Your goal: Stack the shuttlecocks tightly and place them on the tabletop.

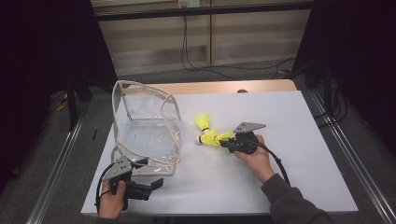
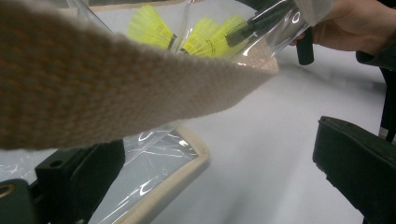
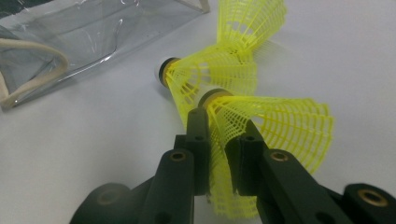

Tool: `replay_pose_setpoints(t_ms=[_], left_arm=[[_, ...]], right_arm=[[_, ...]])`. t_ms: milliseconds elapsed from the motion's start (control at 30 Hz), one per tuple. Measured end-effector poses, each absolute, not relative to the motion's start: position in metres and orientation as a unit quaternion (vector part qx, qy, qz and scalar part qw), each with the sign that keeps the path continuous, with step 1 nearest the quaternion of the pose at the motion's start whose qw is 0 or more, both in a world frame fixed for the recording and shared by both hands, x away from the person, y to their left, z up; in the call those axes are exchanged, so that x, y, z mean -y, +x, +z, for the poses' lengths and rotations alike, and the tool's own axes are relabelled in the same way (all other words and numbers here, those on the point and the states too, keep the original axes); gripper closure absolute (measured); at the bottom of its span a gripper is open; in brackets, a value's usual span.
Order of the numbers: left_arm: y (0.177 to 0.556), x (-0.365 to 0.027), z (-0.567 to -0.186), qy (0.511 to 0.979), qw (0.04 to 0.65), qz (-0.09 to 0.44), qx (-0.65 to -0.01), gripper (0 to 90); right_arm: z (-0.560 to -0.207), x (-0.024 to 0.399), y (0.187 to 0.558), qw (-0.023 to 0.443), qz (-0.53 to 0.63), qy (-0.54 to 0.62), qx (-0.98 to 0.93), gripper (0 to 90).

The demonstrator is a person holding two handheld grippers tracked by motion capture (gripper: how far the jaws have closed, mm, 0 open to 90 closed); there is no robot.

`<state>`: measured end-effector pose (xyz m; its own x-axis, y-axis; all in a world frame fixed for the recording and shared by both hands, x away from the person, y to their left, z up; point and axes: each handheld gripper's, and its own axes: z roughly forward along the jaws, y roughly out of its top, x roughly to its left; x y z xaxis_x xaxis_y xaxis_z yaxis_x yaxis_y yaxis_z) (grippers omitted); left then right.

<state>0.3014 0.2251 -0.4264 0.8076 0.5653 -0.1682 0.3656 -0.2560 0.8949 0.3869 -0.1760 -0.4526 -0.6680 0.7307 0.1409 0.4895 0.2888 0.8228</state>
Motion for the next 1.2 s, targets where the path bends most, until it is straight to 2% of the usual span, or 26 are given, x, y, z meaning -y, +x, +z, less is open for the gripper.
replay_pose_setpoints(t_ms=[400,567,667,1200], left_arm=[[0.301,-0.225,-0.426,0.787,0.534,0.094,-0.295,2.3],[0.302,-0.225,-0.426,0.787,0.533,0.095,-0.297,2.3],[0.302,-0.225,-0.426,0.786,0.533,0.095,-0.297,2.4],[0.301,-0.225,-0.426,0.786,0.534,0.095,-0.297,2.4]], right_arm=[[-0.457,0.185,0.382,0.123,0.445,0.391,-0.796,77.2],[-0.457,0.189,0.381,0.120,0.452,0.390,-0.793,86.7],[-0.456,0.188,0.380,0.119,0.458,0.382,-0.794,89.5],[-0.451,0.185,0.382,0.121,0.482,0.368,-0.786,90.0]])
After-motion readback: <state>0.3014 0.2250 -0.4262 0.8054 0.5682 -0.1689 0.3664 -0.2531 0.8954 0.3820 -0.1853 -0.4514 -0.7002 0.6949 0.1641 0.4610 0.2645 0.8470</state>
